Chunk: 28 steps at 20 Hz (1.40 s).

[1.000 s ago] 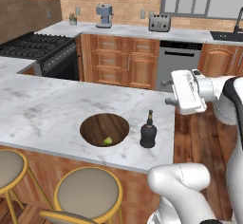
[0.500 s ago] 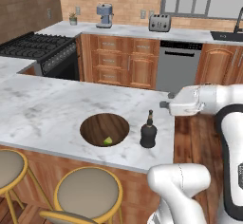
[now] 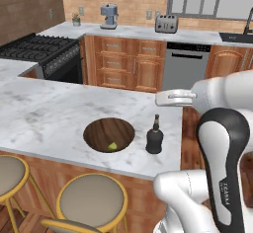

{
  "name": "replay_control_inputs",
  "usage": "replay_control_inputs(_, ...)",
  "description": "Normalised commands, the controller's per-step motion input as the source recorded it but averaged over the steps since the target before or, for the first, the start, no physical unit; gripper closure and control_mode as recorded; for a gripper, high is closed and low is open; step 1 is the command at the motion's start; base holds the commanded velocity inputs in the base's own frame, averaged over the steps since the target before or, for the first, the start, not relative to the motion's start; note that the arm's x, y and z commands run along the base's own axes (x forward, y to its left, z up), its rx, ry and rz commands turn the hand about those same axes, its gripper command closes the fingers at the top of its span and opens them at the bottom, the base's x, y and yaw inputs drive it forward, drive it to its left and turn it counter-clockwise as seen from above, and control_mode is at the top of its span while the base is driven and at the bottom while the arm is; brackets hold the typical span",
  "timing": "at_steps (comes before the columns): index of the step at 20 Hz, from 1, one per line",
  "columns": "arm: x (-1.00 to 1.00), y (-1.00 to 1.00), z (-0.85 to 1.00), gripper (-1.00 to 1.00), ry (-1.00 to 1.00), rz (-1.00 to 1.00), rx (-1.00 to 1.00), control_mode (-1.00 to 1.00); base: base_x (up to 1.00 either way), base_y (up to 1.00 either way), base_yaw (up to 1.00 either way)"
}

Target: There is a bowl on the dining counter. Grab a lemon wedge from the fridge and place it in the bowl. Then get the liquor bottle and glass cup from the cabinet and place them next to the bowl.

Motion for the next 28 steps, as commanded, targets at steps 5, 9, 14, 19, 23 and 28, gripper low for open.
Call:
replay_control_inputs(5, -0.01, 0.0, 0.0, -1.0, 0.02, 0.0, 0.0, -1.0, 0.0, 0.0, 0.0)
replay_control_inputs(9, -0.73, -0.05, -0.03, -1.0, -0.12, -0.06, 0.0, -1.0, 0.0, 0.0, 0.0)
replay_control_inputs(14, -0.4, -0.06, -0.05, -1.0, -0.09, -0.07, 0.0, 1.0, -0.6, -0.19, -0.14)
replay_control_inputs(19, 0.0, 0.0, 0.0, -1.0, 0.0, 0.0, 0.0, 1.0, -0.81, -0.76, -0.27)
replay_control_inputs(23, 0.0, 0.0, 0.0, -1.0, 0.0, 0.0, 0.0, 1.0, -0.29, -1.0, -0.08)
replay_control_inputs(28, 0.0, 0.0, 0.0, -1.0, 0.0, 0.0, 0.0, 1.0, -0.02, -1.0, 0.02)
